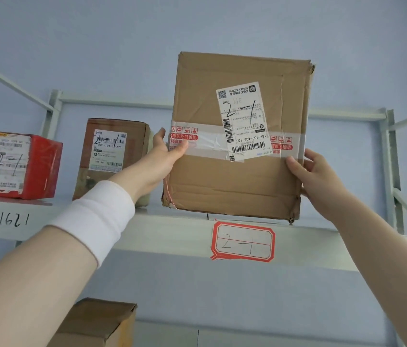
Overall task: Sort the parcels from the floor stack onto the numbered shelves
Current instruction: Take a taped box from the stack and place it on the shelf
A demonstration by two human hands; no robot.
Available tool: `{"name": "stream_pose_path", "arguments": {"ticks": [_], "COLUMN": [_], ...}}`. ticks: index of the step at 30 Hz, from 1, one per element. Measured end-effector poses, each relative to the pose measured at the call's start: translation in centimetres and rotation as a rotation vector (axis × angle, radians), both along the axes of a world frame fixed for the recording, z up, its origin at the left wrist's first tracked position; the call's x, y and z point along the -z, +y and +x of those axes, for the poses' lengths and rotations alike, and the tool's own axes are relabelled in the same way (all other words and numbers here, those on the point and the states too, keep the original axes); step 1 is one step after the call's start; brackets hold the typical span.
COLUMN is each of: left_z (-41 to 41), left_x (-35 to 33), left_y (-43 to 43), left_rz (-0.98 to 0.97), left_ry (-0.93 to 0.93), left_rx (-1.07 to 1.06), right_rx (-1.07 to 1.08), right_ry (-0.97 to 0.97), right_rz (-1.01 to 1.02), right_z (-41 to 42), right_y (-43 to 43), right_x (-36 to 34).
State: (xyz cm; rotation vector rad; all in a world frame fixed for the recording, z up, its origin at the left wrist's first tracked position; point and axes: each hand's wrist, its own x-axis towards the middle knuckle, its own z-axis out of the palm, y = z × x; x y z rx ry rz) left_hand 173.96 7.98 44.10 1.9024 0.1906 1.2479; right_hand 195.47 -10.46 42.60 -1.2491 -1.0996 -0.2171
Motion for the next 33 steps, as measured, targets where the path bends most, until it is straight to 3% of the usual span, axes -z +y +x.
{"name": "stream_pose_path", "arguments": {"ticks": [12,23,27,33], "left_z": [0.1,0.0,1.3,3.9], "left_x": [0.4,0.2,-0.3,-2.1], "left_y": [1.6,2.7,3.3,5.2], "left_rz": [-0.009,0.051,0.019,0.015], "left_ry": [0.177,0.412,0.434,0.64], "left_rx": [0.088,-0.092,-0.105,-0.168], "right_rx": [0.01,0.121,0.176,0.247], "right_ry": [0.044,-0.001,-0.029,0.0], "right_rz": [-0.176,-0.582,-0.646,-0.807], "right_z": [0.3,1.0,1.8,3.4], "right_y": [-0.7,-2.3,-1.1,2.8], "right_x": [-0.6,-1.1,-1.8,-3.5]}}
